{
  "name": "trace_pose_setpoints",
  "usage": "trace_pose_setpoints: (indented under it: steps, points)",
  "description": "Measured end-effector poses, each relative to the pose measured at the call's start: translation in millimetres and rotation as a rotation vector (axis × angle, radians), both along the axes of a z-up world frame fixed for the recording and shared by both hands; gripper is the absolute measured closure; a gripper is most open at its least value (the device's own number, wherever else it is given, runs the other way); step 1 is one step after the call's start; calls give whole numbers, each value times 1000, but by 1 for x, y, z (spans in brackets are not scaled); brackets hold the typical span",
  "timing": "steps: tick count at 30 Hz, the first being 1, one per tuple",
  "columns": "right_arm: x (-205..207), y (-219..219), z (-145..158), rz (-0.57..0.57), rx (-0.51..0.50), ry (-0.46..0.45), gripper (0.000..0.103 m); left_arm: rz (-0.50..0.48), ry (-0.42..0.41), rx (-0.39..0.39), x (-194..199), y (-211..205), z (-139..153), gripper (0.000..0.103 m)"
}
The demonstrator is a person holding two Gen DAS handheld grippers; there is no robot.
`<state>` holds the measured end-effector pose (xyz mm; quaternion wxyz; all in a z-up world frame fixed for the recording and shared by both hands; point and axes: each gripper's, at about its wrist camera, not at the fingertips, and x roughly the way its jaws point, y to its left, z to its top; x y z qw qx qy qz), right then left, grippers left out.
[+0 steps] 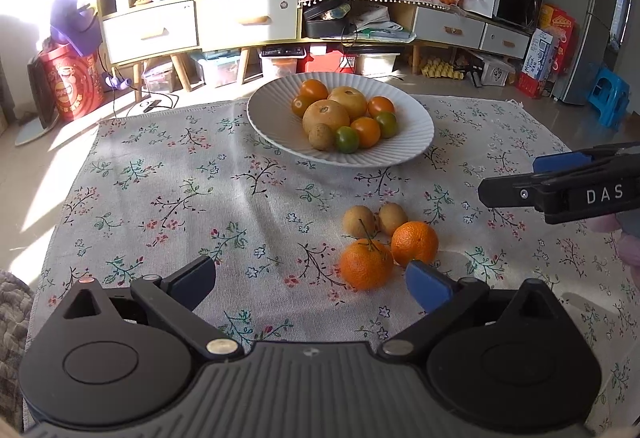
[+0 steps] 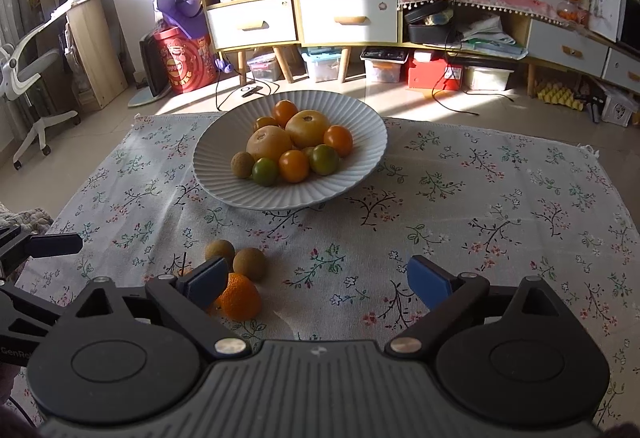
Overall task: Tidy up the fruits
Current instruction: 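Withdraw both open tools from the bowl back toward the fruit pile, then grasp a stemmed tangerine with left tool while right tool grasps another tangerine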
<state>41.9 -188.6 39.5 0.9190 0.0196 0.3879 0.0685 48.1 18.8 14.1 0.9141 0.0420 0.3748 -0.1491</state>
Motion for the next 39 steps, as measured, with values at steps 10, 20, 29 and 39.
trace_pose_setpoints:
  steps: [10,20,29,39]
  points:
    - [-14,4,-10,50,-52,15,5,-9,13,8,-10,6,-12,8]
    - [-17,3,-28,63,-98,61,3,-69,-45,-8,-10,-13,-30,8]
    - [-22,5,-32,80,-123,69,2,-63,-47,-37,7,-25,-46,25]
    - [-21,10,-35,110,-144,78,2,-76,-46,-53,12,-32,-42,56]
